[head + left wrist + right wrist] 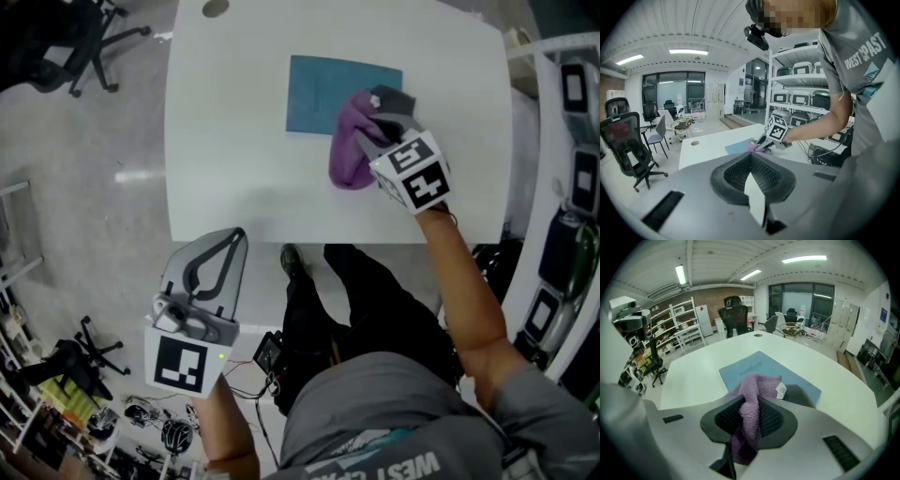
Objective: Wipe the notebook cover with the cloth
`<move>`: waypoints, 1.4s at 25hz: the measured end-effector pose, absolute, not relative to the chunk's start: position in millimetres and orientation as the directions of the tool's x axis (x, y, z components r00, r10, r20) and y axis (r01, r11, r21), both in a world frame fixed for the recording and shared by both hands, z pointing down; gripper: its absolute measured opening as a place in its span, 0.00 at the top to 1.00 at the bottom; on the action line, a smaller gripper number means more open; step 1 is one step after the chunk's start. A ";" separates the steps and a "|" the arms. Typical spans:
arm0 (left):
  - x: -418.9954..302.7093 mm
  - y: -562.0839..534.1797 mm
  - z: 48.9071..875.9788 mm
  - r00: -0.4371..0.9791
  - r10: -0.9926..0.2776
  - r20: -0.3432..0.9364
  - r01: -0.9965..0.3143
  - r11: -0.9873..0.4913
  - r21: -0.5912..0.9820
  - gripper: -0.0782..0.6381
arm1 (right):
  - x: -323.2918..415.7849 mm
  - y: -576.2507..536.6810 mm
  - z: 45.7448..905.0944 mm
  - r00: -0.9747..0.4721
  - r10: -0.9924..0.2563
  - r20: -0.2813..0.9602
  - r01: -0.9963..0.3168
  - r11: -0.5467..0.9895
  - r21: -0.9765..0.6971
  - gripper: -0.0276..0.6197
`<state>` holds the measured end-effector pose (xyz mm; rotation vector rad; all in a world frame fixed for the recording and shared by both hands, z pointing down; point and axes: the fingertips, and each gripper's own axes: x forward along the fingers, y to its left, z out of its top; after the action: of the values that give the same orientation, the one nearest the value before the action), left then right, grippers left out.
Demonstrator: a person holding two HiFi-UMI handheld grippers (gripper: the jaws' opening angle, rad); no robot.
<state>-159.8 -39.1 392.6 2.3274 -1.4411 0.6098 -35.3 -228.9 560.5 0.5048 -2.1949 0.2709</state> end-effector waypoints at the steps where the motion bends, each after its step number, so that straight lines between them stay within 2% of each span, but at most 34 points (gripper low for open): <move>1: -161.5 -37.5 393.1 0.390 -0.759 0.521 -0.904 -0.425 0.058 0.89 | -53.0 -224.3 560.1 -0.576 -0.241 0.781 -0.421 0.907 -0.030 0.81; 6: -169.8 -32.3 394.5 0.376 -0.763 0.526 -0.911 -0.407 0.061 0.89 | -142.4 -201.6 560.5 -0.637 -0.157 0.754 -0.315 0.947 -0.069 0.81; 10: -168.5 -32.6 396.4 0.379 -0.760 0.528 -0.909 -0.411 0.061 0.89 | -164.5 -195.5 561.7 -0.654 -0.128 0.746 -0.282 0.956 -0.082 0.80; 16: -164.2 -46.9 394.1 0.410 -0.741 0.531 -0.890 -0.452 0.057 0.89 | -115.2 -206.9 561.3 -0.627 -0.168 0.761 -0.353 0.932 -0.085 0.80; 26: -113.8 -96.9 385.0 0.526 -0.674 0.519 -0.804 -0.593 0.044 0.89 | 40.5 -245.0 563.9 -0.517 -0.313 0.797 -0.588 0.806 -0.065 0.80; 31: -91.5 -102.7 386.8 0.546 -0.658 0.518 -0.785 -0.617 0.044 0.89 | 45.4 -246.9 561.0 -0.521 -0.317 0.792 -0.571 0.820 -0.048 0.81; 35: -93.8 -92.0 389.9 0.518 -0.670 0.532 -0.807 -0.589 0.044 0.89 | 19.7 -246.4 557.1 -0.551 -0.287 0.784 -0.517 0.854 -0.051 0.81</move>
<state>-93.8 -92.0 389.9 2.4757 -1.2391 0.6843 19.7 -246.4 557.1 0.5809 -2.1862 0.3497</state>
